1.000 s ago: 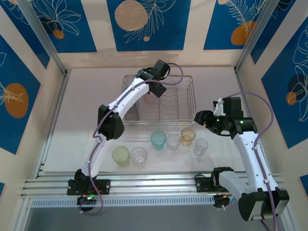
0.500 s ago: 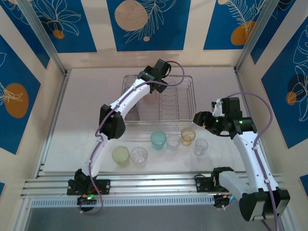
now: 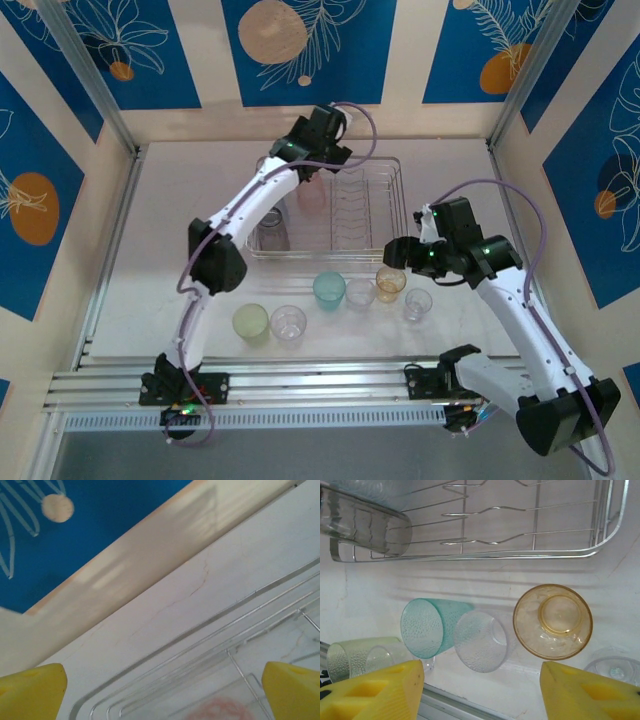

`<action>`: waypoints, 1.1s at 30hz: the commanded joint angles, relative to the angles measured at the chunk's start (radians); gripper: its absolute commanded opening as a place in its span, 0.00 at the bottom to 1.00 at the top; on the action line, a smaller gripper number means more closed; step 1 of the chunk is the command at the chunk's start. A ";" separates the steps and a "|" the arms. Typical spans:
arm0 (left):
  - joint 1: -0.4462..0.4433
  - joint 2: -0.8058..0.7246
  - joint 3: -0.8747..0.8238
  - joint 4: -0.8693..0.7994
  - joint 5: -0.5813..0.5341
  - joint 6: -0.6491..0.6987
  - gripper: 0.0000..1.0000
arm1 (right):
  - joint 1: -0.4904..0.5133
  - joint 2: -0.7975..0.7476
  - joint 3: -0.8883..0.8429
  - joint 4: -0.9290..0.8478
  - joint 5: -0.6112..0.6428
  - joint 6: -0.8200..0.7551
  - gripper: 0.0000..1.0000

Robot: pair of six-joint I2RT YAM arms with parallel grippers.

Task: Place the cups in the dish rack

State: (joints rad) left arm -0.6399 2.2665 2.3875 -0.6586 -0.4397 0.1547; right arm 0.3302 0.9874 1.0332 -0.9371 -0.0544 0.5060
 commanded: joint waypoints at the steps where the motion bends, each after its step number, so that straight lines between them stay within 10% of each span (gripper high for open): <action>1: 0.056 -0.221 -0.189 0.047 0.056 -0.149 1.00 | 0.065 0.000 0.045 -0.026 0.037 0.002 0.60; 14: 0.235 -0.984 -1.250 0.192 0.138 -0.558 1.00 | 0.523 0.316 0.204 -0.026 0.181 0.078 0.58; 33: 0.256 -1.253 -1.550 0.186 0.182 -0.708 1.00 | 0.663 0.611 0.453 -0.038 0.133 -0.044 0.47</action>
State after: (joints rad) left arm -0.3985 1.0386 0.8814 -0.4915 -0.2615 -0.4900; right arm 0.9627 1.5681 1.4364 -0.9916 0.1413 0.4950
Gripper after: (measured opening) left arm 0.997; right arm 0.464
